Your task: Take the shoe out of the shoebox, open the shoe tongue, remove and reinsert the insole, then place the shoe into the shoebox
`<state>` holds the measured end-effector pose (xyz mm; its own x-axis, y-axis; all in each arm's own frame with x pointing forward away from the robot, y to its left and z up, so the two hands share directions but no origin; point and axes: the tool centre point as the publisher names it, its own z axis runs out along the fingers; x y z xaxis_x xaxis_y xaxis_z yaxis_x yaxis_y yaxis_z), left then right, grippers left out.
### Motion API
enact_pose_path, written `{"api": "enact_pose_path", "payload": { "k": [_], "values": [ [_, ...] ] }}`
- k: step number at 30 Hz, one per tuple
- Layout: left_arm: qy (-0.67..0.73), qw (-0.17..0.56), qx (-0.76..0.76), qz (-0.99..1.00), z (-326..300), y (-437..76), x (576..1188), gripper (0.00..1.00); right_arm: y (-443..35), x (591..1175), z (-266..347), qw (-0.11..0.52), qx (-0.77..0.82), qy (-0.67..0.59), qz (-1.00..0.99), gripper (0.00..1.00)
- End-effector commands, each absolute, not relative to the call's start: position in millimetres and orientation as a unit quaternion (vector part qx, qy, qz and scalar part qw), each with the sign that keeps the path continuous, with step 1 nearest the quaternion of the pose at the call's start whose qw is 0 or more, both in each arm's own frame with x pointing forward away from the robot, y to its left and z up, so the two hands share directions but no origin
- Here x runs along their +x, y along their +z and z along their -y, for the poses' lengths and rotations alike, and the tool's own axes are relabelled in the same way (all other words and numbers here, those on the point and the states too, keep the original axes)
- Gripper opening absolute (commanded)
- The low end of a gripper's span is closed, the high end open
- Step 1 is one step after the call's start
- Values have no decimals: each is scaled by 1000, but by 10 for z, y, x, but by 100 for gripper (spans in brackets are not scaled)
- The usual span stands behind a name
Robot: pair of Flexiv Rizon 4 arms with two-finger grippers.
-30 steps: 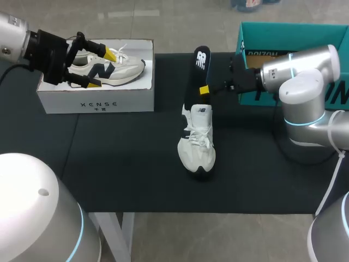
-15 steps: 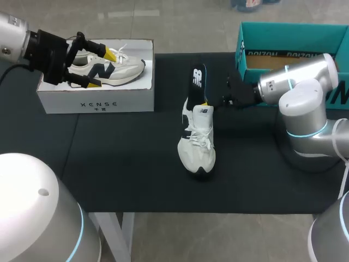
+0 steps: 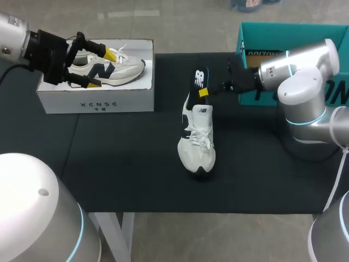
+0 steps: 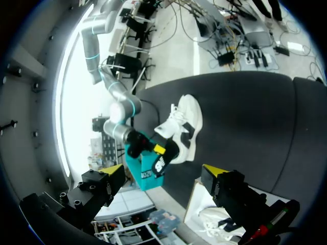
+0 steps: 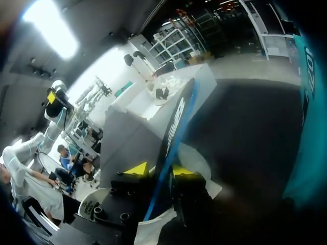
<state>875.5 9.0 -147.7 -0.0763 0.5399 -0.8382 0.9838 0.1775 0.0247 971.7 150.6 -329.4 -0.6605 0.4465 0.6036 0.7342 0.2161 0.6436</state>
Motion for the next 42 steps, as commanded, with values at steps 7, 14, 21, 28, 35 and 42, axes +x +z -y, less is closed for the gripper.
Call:
{"api": "enact_pose_path", "payload": {
  "k": [7,14,21,28,35,42],
  "values": [
    [-297,372,569,-671,-85,-1473,8761,100,-3418,9441,-1566,165,-400,-482,762,0],
    [-297,372,569,-671,-85,-1473,8761,100,-3542,9218,-1581,185,-408,-475,758,0],
    [-297,372,569,-671,-85,-1473,8761,100,-3393,9466,-1559,165,-400,-483,761,44],
    [-297,372,569,-671,-85,-1473,8761,100,-3272,9745,-1571,144,-385,-486,771,23],
    [-297,372,569,-671,-85,-1473,8761,100,-3302,9665,-1577,145,-395,-485,767,0],
    [-297,372,569,-671,-85,-1473,8761,100,-3440,9450,-1614,168,-405,-477,762,0]
  ]
}}
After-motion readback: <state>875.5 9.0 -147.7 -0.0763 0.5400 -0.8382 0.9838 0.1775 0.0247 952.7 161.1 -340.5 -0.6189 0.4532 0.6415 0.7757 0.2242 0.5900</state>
